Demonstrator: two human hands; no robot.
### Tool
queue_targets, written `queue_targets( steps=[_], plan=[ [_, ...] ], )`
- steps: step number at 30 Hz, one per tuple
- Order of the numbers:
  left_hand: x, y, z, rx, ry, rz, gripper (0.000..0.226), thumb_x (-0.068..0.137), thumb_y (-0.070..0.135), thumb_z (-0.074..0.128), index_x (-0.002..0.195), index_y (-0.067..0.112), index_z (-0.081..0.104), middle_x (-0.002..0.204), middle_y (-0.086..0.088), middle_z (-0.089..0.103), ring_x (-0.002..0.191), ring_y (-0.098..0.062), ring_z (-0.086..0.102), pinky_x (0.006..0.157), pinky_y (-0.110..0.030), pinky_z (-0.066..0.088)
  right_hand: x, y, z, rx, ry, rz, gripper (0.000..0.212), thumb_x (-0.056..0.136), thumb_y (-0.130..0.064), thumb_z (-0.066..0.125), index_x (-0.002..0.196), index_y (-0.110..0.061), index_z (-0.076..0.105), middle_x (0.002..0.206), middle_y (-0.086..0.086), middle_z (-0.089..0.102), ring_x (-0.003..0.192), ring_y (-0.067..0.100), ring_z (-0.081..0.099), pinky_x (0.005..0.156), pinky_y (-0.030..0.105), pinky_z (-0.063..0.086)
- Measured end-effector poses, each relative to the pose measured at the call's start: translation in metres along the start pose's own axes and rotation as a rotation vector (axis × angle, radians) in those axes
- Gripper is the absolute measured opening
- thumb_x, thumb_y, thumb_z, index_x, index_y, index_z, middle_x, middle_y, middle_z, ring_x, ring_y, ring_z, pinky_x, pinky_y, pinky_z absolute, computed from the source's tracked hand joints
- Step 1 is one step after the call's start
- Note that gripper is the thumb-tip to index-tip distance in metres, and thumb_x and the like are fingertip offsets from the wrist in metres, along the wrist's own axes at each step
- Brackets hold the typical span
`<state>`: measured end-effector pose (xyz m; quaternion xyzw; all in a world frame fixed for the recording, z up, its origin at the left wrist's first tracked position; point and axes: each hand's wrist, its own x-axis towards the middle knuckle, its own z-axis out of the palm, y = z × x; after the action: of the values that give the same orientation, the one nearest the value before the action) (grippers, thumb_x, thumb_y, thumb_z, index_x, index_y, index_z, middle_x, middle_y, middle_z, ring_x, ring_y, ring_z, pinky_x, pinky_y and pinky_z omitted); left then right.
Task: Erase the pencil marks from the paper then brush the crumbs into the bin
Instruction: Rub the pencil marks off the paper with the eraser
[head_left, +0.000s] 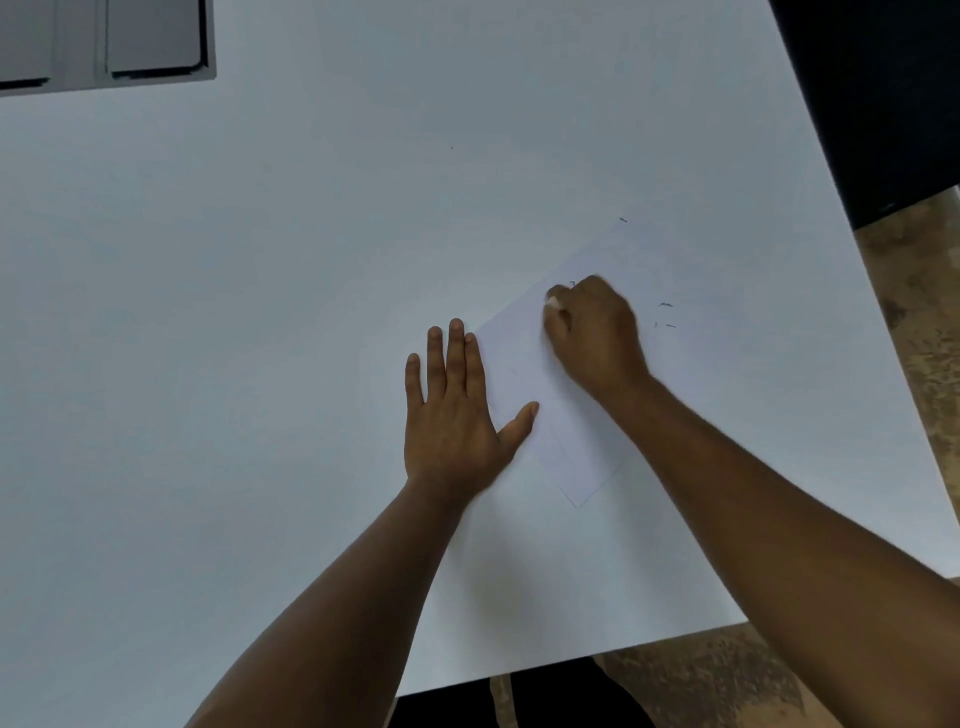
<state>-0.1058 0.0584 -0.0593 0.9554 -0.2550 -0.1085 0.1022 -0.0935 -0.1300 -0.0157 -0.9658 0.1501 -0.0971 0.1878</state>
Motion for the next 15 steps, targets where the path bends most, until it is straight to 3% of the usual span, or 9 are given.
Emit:
queue_targets(
  steps=[2, 5, 9, 11, 15],
  plan=[
    [0.0, 0.0, 0.0, 0.001, 0.01, 0.009, 0.101, 0.095, 0.078, 0.018, 0.163, 0.005, 0.003, 0.172, -0.01, -0.006, 0.158, -0.026, -0.013, 0.128, -0.051, -0.001, -0.02, -0.021, 0.003, 0.084, -0.136, -0.08, 0.021, 0.092, -0.021, 0.057, 0.101, -0.008, 0.071, 0.079, 0.012, 0.06, 0.072, 0.028, 0.06, 0.066, 0.032, 0.048],
    [-0.001, -0.002, 0.0, 0.001, 0.031, 0.039, 0.098, 0.095, 0.075, 0.003, 0.162, 0.004, 0.009, 0.172, -0.013, -0.003, 0.158, -0.028, -0.009, 0.128, -0.051, 0.0, -0.047, -0.04, 0.007, 0.167, -0.249, -0.226, 0.016, 0.094, -0.021, 0.059, 0.095, -0.011, 0.071, 0.079, 0.005, 0.058, 0.069, 0.02, 0.057, 0.064, 0.035, 0.052],
    [0.0, 0.0, 0.0, 0.008, 0.016, 0.011, 0.101, 0.095, 0.079, 0.017, 0.162, 0.004, 0.005, 0.172, -0.012, -0.005, 0.158, -0.028, -0.011, 0.128, -0.051, 0.0, -0.022, -0.015, 0.009, 0.035, -0.102, -0.342, 0.025, 0.092, -0.016, 0.051, 0.092, -0.001, 0.071, 0.078, 0.014, 0.059, 0.067, 0.03, 0.059, 0.058, 0.033, 0.051],
    [0.0, 0.0, 0.0, -0.01, 0.002, 0.0, 0.102, 0.095, 0.078, 0.022, 0.163, 0.005, 0.0, 0.172, -0.01, -0.008, 0.158, -0.026, -0.015, 0.128, -0.05, -0.003, -0.001, 0.005, 0.005, -0.026, 0.017, -0.224, 0.023, 0.092, -0.014, 0.051, 0.091, 0.0, 0.07, 0.078, 0.015, 0.056, 0.067, 0.032, 0.057, 0.058, 0.037, 0.052],
    [0.0, 0.0, -0.001, -0.026, 0.005, -0.004, 0.101, 0.095, 0.079, 0.021, 0.163, 0.007, -0.002, 0.172, -0.008, -0.01, 0.157, -0.024, -0.018, 0.128, -0.049, -0.005, 0.008, 0.006, 0.004, 0.017, 0.054, -0.079, 0.016, 0.089, -0.009, 0.058, 0.097, -0.003, 0.071, 0.083, 0.013, 0.056, 0.07, 0.029, 0.057, 0.063, 0.041, 0.053]
  ],
)
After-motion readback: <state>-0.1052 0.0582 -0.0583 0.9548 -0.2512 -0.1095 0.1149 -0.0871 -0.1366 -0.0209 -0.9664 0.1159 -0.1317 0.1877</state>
